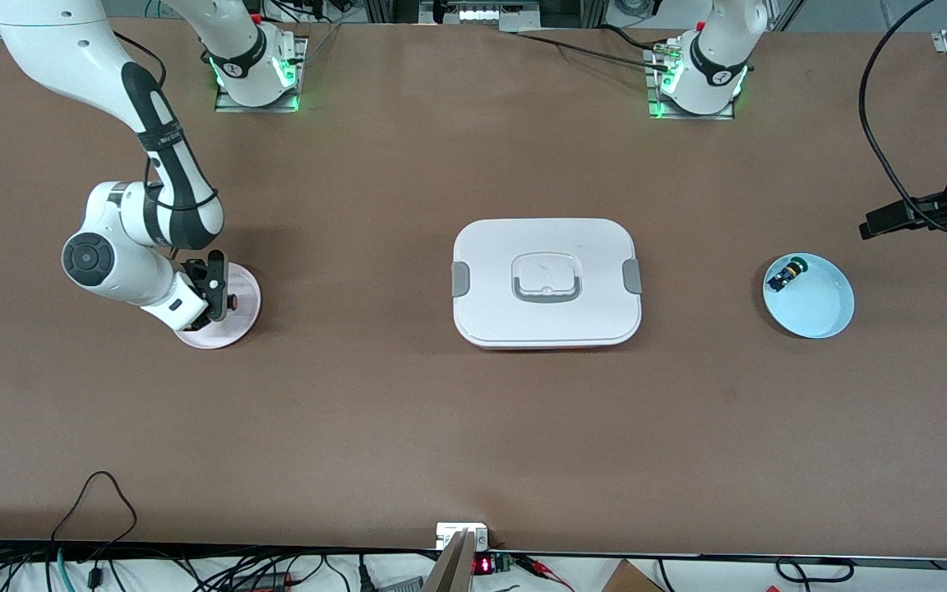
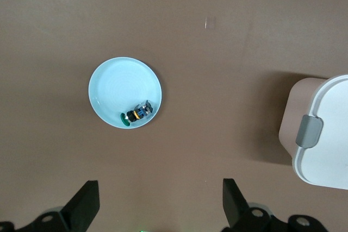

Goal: Transfer orange switch to right arm and place
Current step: 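Carry the switch with the right gripper over the white plate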

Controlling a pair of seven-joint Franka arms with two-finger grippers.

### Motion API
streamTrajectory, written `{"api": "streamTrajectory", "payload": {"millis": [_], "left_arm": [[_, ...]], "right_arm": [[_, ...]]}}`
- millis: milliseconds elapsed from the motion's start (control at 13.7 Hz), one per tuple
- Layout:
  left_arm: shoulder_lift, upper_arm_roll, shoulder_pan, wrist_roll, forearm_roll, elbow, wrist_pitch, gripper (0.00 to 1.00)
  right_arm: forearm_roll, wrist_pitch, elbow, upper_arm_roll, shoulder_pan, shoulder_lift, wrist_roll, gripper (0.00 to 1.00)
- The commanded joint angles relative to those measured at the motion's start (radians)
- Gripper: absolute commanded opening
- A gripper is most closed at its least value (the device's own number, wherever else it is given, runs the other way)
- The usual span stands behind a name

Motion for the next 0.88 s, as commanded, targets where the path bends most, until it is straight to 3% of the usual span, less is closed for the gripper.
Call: {"api": "streamTrajectory", "payload": {"millis": [0,73,146,439,805], "left_arm": [[-0.020,0.026,-0.034,-0.039,0.029,0.011,-0.031,1.00],[-0.018,0.024,-0.033,-0.037,0.028,0.011,-0.028,1.00],[-0.018,0.024,-0.033,-0.034,0.028,0.017,-0.022,1.00],[-0.009,0.020,-0.033,-0.022,0.029,0.032,0.004,1.00],[-0.012,0.018,-0.033,-0.022,0.020,0.032,0.007,1.00]], "right_arm": [[-0.017,0.022,-0.034,0.013,-0.018,-0.022,-0.031,0.21],[-0.014,0.022,-0.032,0.013,-0.018,-0.017,-0.017,0.40],[-0.004,0.019,-0.032,0.013,-0.019,-0.017,-0.001,0.99],[0.003,-0.036,0.006,0.014,-0.021,-0.055,0.175,1.00],[0.021,-0.294,0.180,0.048,-0.019,-0.098,0.554,1.00]]}}
